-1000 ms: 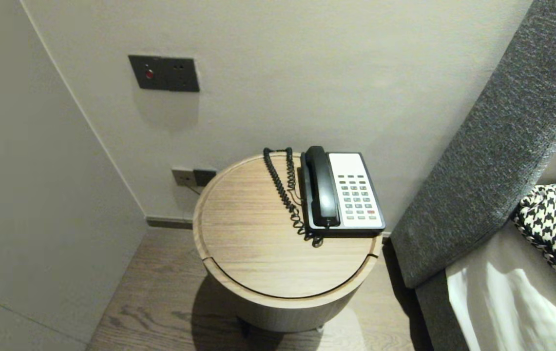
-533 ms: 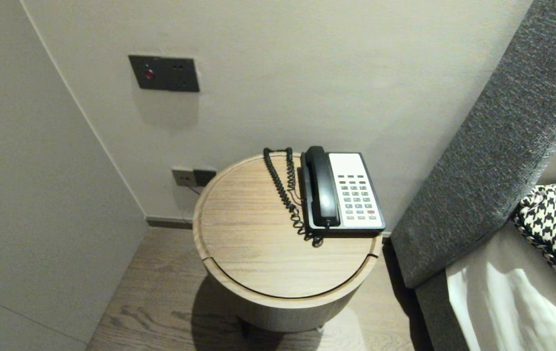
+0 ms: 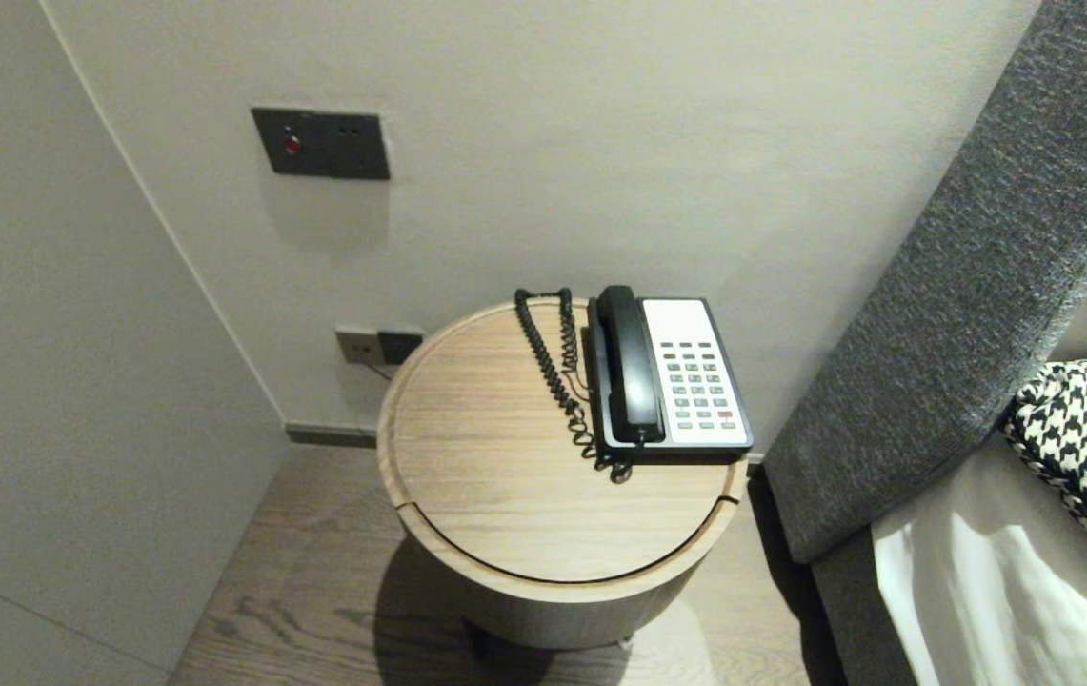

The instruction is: Open the nightstand drawer

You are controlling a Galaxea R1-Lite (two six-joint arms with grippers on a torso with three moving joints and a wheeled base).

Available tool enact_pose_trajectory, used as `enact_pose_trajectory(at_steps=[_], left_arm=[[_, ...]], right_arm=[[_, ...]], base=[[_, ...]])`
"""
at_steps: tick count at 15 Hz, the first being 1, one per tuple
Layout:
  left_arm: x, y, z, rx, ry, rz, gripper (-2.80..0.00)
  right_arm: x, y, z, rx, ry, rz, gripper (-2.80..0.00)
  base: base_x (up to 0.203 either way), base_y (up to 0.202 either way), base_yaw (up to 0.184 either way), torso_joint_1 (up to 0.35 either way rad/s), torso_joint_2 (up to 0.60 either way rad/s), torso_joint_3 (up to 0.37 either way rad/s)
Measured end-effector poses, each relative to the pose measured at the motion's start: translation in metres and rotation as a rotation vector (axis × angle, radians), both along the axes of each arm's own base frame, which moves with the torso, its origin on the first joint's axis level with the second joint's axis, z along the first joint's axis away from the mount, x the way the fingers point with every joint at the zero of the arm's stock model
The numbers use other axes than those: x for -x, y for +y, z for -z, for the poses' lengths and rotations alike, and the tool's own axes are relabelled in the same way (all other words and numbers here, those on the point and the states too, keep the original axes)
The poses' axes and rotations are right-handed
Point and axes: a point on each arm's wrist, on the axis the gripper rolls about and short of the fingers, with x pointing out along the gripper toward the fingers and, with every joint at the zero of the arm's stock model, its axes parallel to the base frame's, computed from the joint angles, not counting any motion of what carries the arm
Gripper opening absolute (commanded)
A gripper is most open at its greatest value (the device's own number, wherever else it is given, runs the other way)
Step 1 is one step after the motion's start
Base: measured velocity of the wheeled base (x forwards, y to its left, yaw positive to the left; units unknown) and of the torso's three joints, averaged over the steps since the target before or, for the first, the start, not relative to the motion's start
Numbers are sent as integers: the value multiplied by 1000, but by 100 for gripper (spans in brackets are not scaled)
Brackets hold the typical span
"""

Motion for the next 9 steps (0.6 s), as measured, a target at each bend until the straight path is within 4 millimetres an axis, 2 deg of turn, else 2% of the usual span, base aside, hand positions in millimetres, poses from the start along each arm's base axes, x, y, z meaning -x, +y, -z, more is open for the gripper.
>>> enact_pose_trajectory(at_steps=[2, 4, 8, 9], left_arm=[[-4, 0, -31, 1, 29, 15, -280], [-18, 0, -66, 17, 71, 22, -280], [-69, 0, -134, 84, 198, 33, -280], [-82, -1, -145, 93, 248, 42, -280]], right_arm=[[0, 0, 0, 0, 0, 0, -280], [0, 0, 0, 0, 0, 0, -280], [0, 0, 0, 0, 1, 0, -280], [0, 0, 0, 0, 1, 0, -280]], base=[[0, 0, 0, 0, 0, 0], [0, 0, 0, 0, 0, 0], [0, 0, 0, 0, 0, 0], [0, 0, 0, 0, 0, 0]])
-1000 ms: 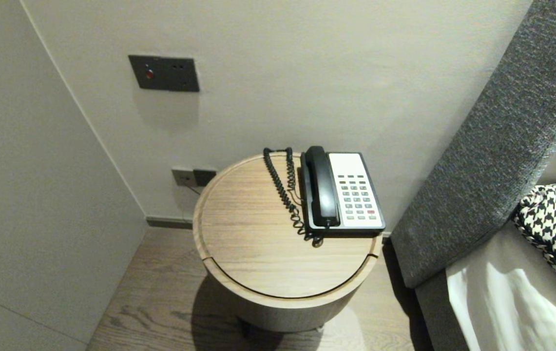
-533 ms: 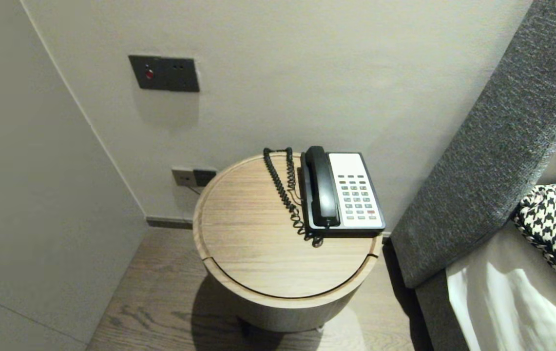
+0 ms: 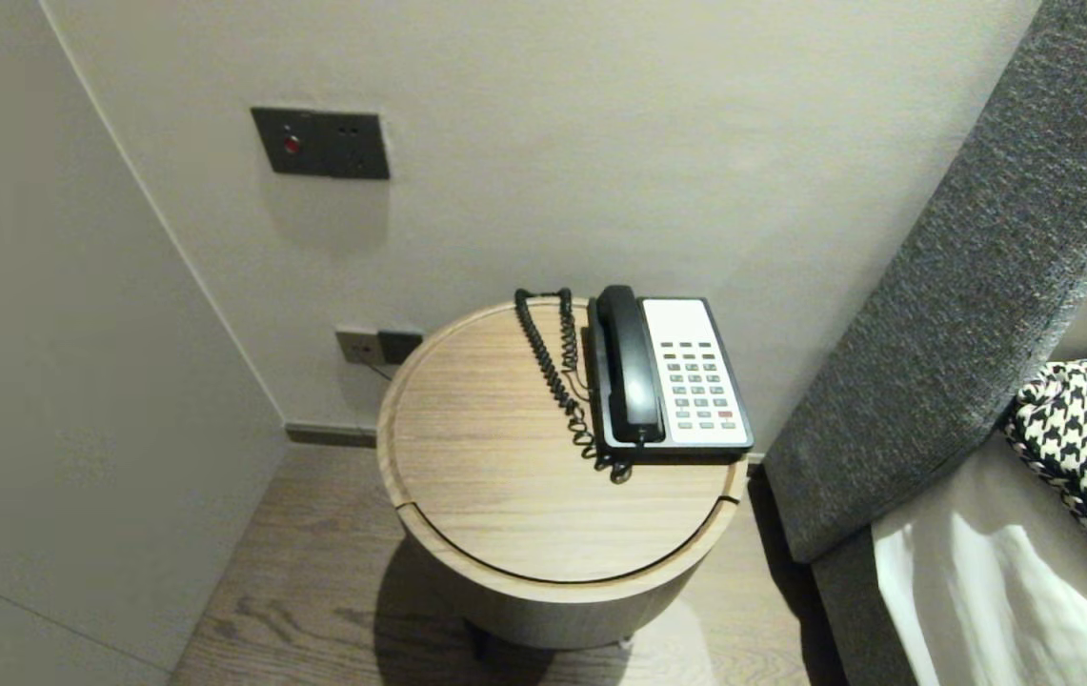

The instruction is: Open the nightstand drawer

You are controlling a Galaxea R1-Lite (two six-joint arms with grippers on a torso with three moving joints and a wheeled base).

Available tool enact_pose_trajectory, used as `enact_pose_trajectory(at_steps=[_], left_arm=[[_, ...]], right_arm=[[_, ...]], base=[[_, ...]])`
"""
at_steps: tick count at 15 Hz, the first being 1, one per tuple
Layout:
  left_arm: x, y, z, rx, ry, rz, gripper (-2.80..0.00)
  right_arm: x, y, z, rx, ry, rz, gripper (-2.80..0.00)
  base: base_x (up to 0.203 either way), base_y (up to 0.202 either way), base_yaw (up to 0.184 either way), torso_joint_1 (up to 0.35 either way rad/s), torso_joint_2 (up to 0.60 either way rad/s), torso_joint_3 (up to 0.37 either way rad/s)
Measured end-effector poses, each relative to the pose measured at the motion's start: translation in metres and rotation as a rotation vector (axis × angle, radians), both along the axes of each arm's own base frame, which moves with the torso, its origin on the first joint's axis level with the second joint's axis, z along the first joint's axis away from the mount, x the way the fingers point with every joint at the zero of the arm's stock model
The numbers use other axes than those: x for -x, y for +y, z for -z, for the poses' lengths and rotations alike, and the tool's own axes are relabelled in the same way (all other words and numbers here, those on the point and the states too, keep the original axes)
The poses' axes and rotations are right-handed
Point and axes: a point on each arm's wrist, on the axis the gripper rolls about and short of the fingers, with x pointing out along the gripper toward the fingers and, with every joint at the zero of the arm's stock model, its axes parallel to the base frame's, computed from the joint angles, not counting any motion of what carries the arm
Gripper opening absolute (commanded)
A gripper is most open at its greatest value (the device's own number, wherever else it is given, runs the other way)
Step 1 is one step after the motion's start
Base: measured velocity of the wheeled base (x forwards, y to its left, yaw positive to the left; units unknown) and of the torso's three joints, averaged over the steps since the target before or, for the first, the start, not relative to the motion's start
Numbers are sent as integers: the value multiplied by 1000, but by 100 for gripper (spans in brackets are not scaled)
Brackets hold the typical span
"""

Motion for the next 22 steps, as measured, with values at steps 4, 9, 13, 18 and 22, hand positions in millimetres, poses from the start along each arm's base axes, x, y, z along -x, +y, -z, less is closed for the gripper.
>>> enact_pose_trajectory(at_steps=[4, 9, 13, 18, 22], left_arm=[[-63, -7, -22, 130, 300, 98, -280], [-137, -25, -9, 357, 589, 250, -280], [-163, -48, 2, 404, 700, 314, -280], [-182, -73, 16, 437, 795, 331, -280], [-192, -87, 31, 435, 867, 339, -280]], right_arm=[[0, 0, 0, 0, 0, 0, -280], [0, 0, 0, 0, 0, 0, -280], [0, 0, 0, 0, 0, 0, -280], [0, 0, 0, 0, 0, 0, -280], [0, 0, 0, 0, 0, 0, -280]], base=[[0, 0, 0, 0, 0, 0], [0, 0, 0, 0, 0, 0], [0, 0, 0, 0, 0, 0], [0, 0, 0, 0, 0, 0], [0, 0, 0, 0, 0, 0]])
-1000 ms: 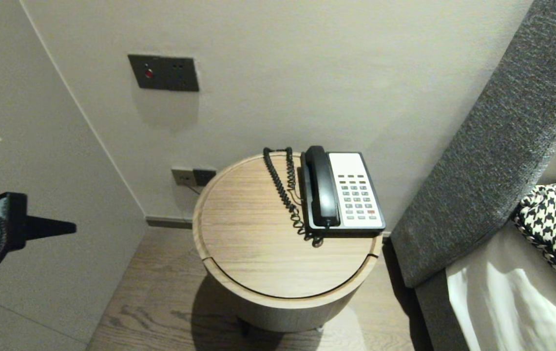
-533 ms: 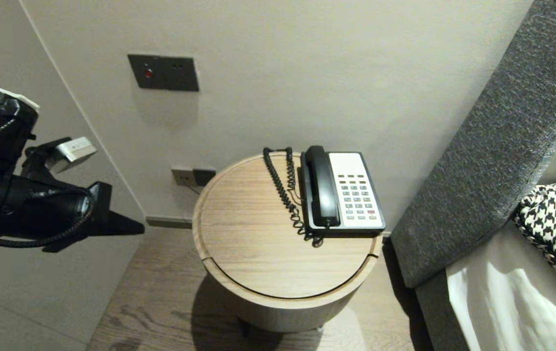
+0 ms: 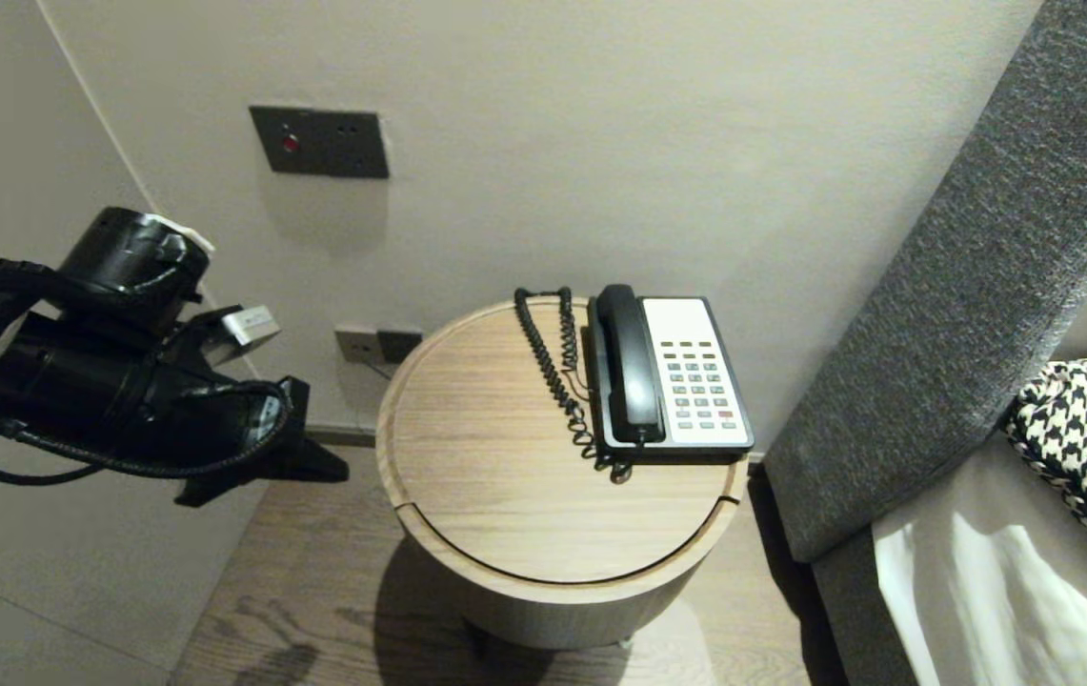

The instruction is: Open the nightstand drawer

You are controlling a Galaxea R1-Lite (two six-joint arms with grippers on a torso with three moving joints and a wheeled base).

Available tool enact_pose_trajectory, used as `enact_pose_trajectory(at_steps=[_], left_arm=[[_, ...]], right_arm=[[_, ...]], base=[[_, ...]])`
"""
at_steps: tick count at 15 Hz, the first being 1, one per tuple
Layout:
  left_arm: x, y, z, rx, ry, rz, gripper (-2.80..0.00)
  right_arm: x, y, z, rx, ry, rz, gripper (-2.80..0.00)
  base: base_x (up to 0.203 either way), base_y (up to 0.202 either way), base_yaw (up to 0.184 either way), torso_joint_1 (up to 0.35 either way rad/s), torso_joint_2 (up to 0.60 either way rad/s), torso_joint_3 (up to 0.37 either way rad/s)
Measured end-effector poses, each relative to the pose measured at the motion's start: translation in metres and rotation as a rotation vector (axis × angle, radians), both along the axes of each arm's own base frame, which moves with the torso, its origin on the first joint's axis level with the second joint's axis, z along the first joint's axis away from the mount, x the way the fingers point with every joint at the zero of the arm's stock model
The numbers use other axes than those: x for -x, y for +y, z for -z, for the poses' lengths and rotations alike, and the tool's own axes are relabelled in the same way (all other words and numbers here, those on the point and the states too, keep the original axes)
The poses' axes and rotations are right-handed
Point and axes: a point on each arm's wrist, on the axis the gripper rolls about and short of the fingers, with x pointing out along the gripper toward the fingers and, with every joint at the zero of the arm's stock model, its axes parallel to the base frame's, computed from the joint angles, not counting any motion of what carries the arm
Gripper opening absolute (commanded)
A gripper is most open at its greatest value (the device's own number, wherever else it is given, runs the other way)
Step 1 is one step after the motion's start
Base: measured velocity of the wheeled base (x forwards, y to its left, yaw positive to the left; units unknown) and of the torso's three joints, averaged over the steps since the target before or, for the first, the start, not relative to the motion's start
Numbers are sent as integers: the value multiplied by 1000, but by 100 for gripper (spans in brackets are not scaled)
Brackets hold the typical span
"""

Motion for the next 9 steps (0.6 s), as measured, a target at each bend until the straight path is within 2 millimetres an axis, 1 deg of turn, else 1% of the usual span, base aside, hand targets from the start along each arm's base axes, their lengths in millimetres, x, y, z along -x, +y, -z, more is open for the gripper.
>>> enact_pose_trajectory(at_steps=[3, 7, 9], left_arm=[[-4, -10, 8, 9, 39, 2, -280], [-16, -33, 14, 75, 40, -30, -280], [-20, -39, 20, 75, 53, -25, -280]], right_arm=[[0, 0, 0, 0, 0, 0, -280], [0, 0, 0, 0, 0, 0, -280], [0, 0, 0, 0, 0, 0, -280]], base=[[0, 0, 0, 0, 0, 0], [0, 0, 0, 0, 0, 0], [0, 0, 0, 0, 0, 0]])
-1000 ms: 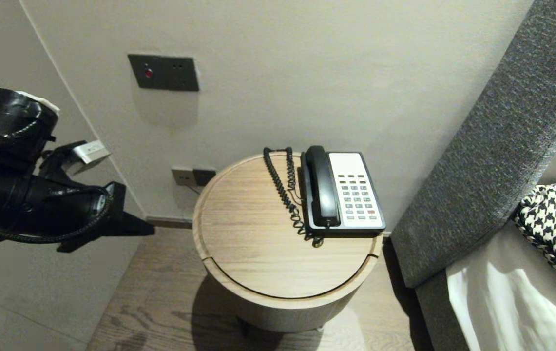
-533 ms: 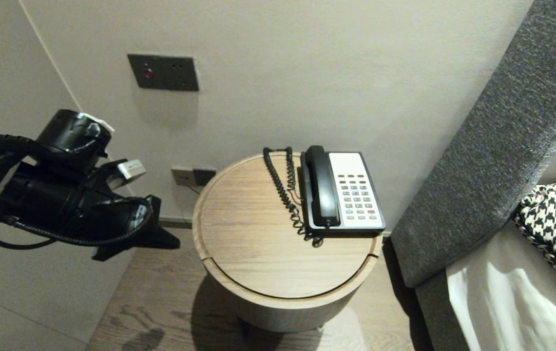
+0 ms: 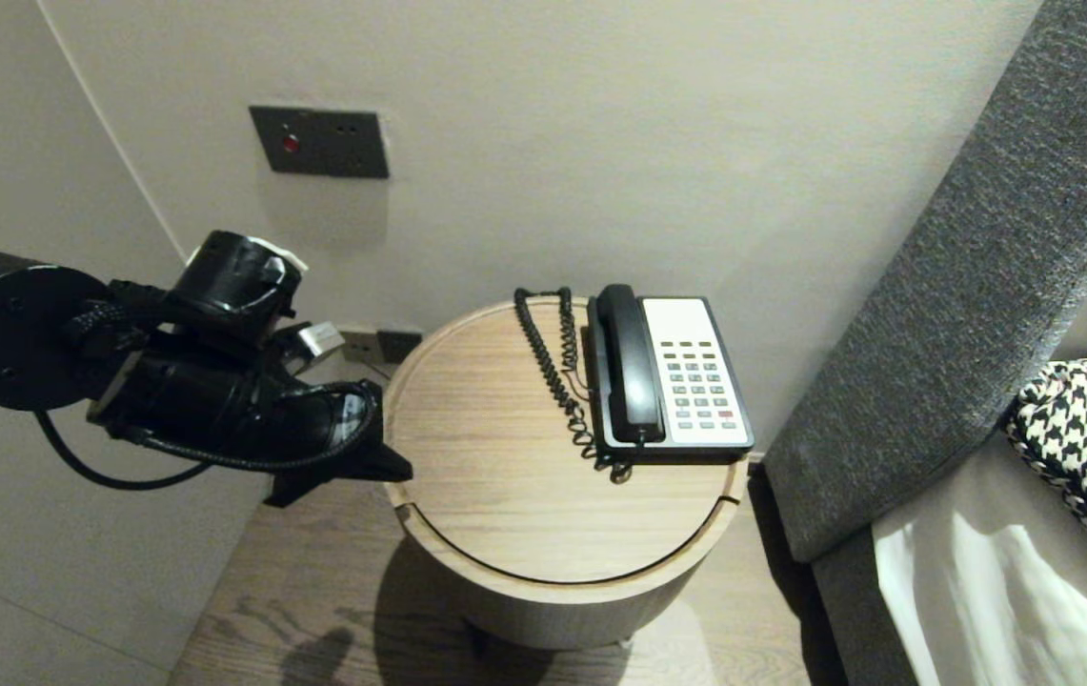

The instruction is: Open the nightstand drawer

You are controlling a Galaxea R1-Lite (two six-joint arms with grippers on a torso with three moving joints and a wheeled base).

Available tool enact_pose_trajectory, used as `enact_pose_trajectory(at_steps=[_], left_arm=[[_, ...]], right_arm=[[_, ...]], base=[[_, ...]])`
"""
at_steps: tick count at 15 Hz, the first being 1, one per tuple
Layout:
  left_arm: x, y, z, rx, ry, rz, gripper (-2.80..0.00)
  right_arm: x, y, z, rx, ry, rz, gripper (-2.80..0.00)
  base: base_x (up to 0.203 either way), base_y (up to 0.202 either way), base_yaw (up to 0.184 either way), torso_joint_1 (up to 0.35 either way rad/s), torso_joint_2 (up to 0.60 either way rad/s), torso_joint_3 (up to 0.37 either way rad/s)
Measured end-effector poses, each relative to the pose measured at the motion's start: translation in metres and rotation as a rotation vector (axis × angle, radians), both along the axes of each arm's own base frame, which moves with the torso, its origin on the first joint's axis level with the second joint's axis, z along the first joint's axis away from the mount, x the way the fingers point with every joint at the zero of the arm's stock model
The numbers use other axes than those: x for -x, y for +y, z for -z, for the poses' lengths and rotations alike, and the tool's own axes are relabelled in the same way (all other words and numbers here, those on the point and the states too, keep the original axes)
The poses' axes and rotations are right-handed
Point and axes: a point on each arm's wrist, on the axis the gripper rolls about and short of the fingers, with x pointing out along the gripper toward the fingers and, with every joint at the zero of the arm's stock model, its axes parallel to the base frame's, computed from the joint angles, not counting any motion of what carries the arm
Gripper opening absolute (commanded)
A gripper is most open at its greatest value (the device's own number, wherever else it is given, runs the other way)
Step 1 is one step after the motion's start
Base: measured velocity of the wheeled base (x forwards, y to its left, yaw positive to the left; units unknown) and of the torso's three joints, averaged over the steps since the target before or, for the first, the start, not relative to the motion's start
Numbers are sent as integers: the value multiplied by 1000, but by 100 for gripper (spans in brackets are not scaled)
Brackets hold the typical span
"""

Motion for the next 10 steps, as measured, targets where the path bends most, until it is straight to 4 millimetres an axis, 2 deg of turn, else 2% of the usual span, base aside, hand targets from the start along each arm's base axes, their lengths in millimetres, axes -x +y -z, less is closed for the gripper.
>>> enact_pose_trajectory(at_steps=[6, 10], left_arm=[[-15, -8, 30, -22, 66, -25, -280], [-18, -10, 40, -29, 82, -25, -280]], right_arm=[[0, 0, 0, 0, 0, 0, -280], [0, 0, 0, 0, 0, 0, -280]], base=[[0, 0, 0, 0, 0, 0], [0, 0, 0, 0, 0, 0]])
